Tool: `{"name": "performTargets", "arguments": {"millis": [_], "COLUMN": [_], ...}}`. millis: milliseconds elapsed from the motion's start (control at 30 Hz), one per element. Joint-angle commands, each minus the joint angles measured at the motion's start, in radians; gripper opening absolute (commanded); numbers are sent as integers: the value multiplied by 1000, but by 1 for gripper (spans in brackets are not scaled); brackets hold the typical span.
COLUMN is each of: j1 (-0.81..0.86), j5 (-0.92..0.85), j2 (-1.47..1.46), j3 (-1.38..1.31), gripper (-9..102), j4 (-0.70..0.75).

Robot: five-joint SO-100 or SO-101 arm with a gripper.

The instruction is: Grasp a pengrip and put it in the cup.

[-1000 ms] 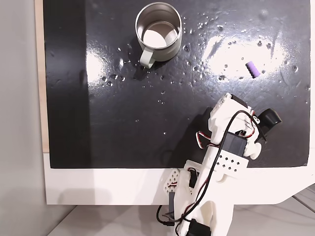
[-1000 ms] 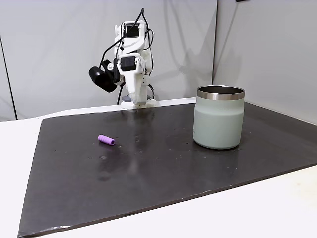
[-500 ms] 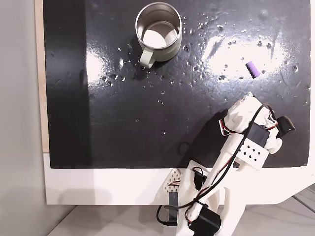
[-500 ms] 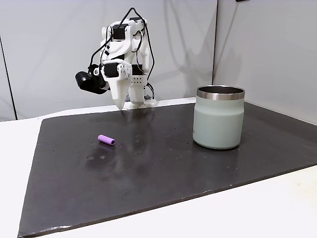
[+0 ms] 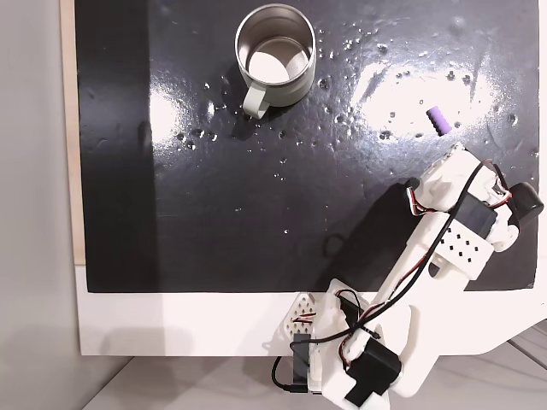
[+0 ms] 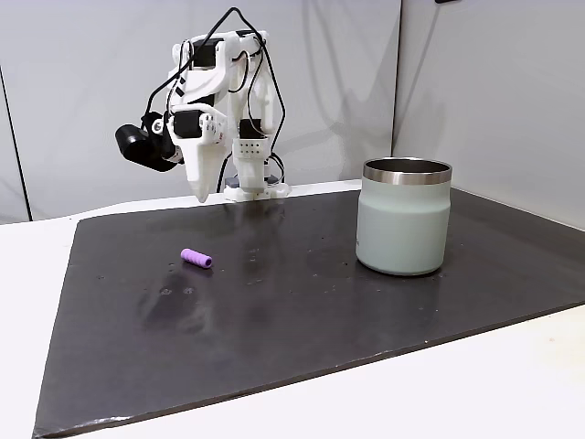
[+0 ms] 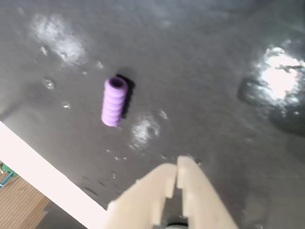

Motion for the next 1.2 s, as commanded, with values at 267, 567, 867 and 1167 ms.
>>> {"name": "performTargets", "arguments": {"millis": [267, 567, 867, 1167], "j1": [14, -26, -63, -54], "j5": [34, 196, 295, 290], "j2": [-207, -430, -577, -709], "j3": [-313, -528, -686, -830], "gripper": [15, 23, 25, 25], "j4": [35, 153, 245, 307]}}
